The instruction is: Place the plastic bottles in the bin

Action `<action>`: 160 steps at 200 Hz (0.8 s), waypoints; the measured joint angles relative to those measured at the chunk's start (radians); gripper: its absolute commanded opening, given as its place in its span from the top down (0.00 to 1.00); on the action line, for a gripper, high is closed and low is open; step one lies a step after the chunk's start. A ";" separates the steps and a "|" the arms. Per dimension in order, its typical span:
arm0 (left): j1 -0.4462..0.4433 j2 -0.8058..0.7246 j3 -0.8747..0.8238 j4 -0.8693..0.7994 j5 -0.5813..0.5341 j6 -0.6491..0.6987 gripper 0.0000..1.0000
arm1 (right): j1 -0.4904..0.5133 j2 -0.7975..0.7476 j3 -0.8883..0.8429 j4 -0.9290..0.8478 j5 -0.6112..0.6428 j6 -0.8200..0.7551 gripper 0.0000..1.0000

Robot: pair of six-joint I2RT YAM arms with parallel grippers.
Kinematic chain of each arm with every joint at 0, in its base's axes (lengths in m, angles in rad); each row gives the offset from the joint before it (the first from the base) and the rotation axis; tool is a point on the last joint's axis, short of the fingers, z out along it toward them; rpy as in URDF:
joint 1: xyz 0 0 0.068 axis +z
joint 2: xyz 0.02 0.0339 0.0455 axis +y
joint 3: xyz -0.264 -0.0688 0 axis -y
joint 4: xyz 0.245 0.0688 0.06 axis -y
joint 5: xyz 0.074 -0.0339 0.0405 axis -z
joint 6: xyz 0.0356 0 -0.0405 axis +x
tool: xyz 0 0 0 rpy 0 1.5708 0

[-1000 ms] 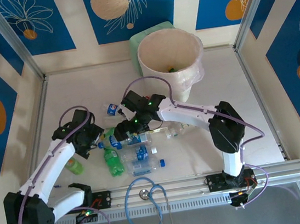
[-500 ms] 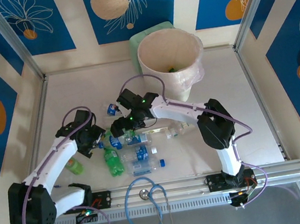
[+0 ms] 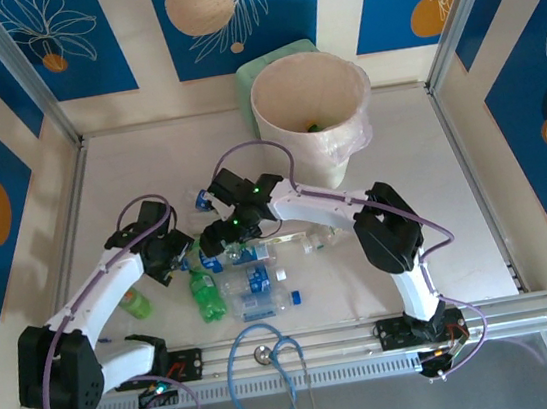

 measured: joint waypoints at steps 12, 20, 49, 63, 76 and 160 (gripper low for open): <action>0.000 0.000 0.000 0.002 0.000 0.000 0.25 | 0.000 0.000 0.000 0.000 0.000 0.000 0.14; 0.000 0.000 0.000 0.003 0.000 0.000 0.25 | 0.001 0.000 0.000 0.000 0.000 0.000 0.14; 0.000 0.000 -0.006 0.012 0.003 0.004 0.25 | 0.003 0.005 0.000 0.001 0.000 0.000 0.17; 0.000 0.001 -0.011 0.019 0.007 0.003 0.26 | 0.003 0.009 0.000 0.000 0.002 0.000 0.19; 0.000 0.002 -0.015 0.020 0.011 0.004 0.26 | 0.005 0.011 0.000 0.000 0.004 0.000 0.22; 0.000 0.002 -0.016 0.022 0.011 0.006 0.25 | 0.009 0.012 -0.001 0.002 0.008 -0.001 0.39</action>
